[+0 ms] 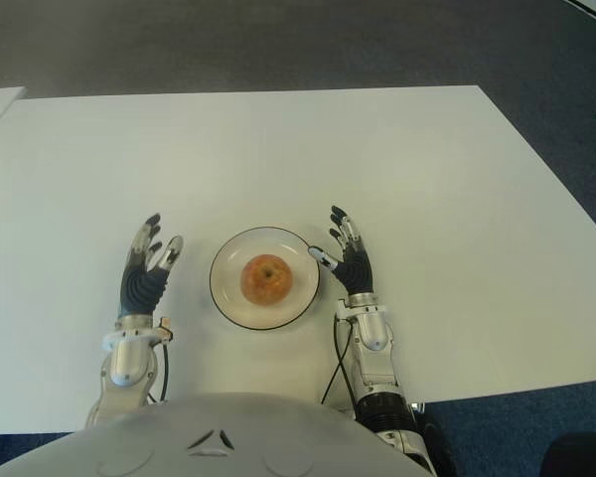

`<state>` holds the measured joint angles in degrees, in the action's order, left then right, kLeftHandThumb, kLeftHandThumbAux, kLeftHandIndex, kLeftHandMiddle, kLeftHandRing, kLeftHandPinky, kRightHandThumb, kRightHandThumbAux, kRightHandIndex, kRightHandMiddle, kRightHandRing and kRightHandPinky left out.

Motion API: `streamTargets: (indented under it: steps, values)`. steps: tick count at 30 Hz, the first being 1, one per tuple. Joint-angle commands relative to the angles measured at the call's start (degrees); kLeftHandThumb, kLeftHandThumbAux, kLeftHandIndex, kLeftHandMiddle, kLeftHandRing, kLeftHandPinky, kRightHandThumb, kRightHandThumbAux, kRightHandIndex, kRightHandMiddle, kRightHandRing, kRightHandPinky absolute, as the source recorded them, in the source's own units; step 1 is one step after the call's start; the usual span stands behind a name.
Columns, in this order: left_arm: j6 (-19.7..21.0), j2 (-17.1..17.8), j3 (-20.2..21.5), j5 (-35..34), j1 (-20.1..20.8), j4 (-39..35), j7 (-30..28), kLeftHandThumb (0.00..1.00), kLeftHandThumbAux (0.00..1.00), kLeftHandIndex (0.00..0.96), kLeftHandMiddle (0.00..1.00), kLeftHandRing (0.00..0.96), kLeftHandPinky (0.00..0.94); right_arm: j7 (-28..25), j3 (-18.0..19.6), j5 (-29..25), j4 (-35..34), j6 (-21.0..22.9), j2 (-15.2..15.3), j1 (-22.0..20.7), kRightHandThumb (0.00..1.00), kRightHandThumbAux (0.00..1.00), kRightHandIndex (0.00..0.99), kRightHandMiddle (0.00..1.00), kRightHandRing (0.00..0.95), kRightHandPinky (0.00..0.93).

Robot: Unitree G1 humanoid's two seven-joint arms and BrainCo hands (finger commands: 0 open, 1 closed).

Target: Put the apples into the plate.

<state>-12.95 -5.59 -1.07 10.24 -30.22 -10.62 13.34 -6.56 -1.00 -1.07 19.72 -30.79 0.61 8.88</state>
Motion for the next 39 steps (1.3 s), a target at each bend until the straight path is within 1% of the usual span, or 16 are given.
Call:
streamTargets:
  steps: [1,4,9,10,12,15,18,20,25,26,28,30,33,35,37,39]
  values:
    - [-7.11,-1.57,1.59,-4.41,-0.06,4.34,0.55,0.082,0.417,0.247,0.109,0.09,0.171,0.14,0.02,-0.72,5.45,2.85,-1.12,4.49,0.178,0.624,0.102,0.051,0.0,0.0]
    - [-9.63,-0.2,1.99,-2.85,0.79,7.71,1.21,0.08,0.427,0.24,0.115,0.098,0.151,0.23,0.08,-0.68,5.4,3.28,-1.06,4.5,0.178,0.623,0.103,0.052,0.0,0.0]
    - [-12.1,0.66,2.08,0.46,1.62,11.45,2.46,0.071,0.441,0.225,0.109,0.095,0.133,0.34,0.27,-0.94,5.19,3.5,-1.02,4.62,0.191,0.631,0.102,0.056,0.0,0.0]
    - [-13.12,1.09,2.58,0.36,3.52,15.24,2.75,0.07,0.443,0.223,0.107,0.094,0.132,0.44,0.31,-0.87,5.08,3.55,-0.95,4.65,0.192,0.632,0.101,0.056,0.0,0.0]
    - [-14.81,1.58,3.28,0.07,6.01,20.38,3.13,0.07,0.462,0.215,0.101,0.087,0.124,0.52,0.37,-0.78,4.89,3.65,-0.82,4.72,0.194,0.631,0.097,0.055,0.0,0.0]
    - [-17.29,1.79,3.73,-0.49,7.26,24.3,3.38,0.07,0.479,0.213,0.095,0.078,0.113,0.44,0.39,-0.83,4.31,4.07,-0.6,4.89,0.189,0.629,0.095,0.055,0.0,0.0]
    - [-19.39,1.27,3.23,-0.01,5.65,23.59,3.73,0.07,0.496,0.213,0.094,0.071,0.12,0.48,0.42,-0.72,3.63,4.77,-0.29,4.99,0.179,0.623,0.095,0.052,0.0,0.0]
    - [-19.79,0.91,2.53,0.27,4.35,23.22,3.47,0.072,0.513,0.21,0.094,0.072,0.128,0.55,0.45,-0.64,3.21,5.08,-0.11,5.14,0.172,0.616,0.095,0.051,0.0,0.0]
    - [-20.02,0.44,1.57,-1.66,3.36,22.48,1.7,0.09,0.559,0.201,0.096,0.077,0.137,0.51,0.39,-0.73,2.26,5.78,0.1,5.6,0.159,0.601,0.095,0.051,0.0,0.0]
    - [-19.75,-0.04,0.94,-2.46,2.95,21.68,1.08,0.094,0.564,0.201,0.097,0.077,0.138,0.24,0.33,-0.98,1.6,6.05,0.2,6.0,0.158,0.6,0.094,0.052,0.0,0.0]
    - [-17.95,-2.01,-1.46,-2.86,1.35,17.47,0.61,0.126,0.592,0.216,0.107,0.082,0.141,-0.4,0.17,-1.6,0.13,6.43,0.36,6.83,0.158,0.593,0.085,0.05,0.0,0.0]
    - [-16.65,-2.68,-2.75,-3.25,0.25,15.03,0.35,0.144,0.606,0.222,0.113,0.086,0.142,-0.67,0.05,-1.95,-0.82,6.83,0.4,7.29,0.159,0.589,0.077,0.046,0.0,0.0]
    - [-15.54,-2.05,-3.05,-4.59,-0.24,14.36,-0.27,0.166,0.619,0.226,0.123,0.093,0.15,-0.87,-0.07,-2.34,-2.35,7.72,0.28,7.98,0.163,0.586,0.068,0.04,0.0,0.0]
    - [-14.67,-1.6,-3.82,-5.25,-1.61,12.79,-0.97,0.177,0.624,0.225,0.129,0.1,0.162,-1.17,-0.23,-2.93,-4.47,9.05,0.13,9.01,0.166,0.585,0.064,0.037,0.0,0.0]
    - [-14.16,-1.28,-4.38,-5.62,-2.66,11.88,-1.65,0.184,0.618,0.212,0.14,0.121,0.197,-1.35,-0.37,-3.28,-6.15,10.13,0.08,9.85,0.165,0.582,0.062,0.034,0.0,0.0]
    - [-14.17,-0.87,-4.63,-6.26,-3.19,12.0,-2.32,0.182,0.609,0.204,0.146,0.13,0.197,-1.4,-0.48,-3.43,-7.28,10.94,0.02,10.41,0.161,0.578,0.06,0.036,0.0,0.0]
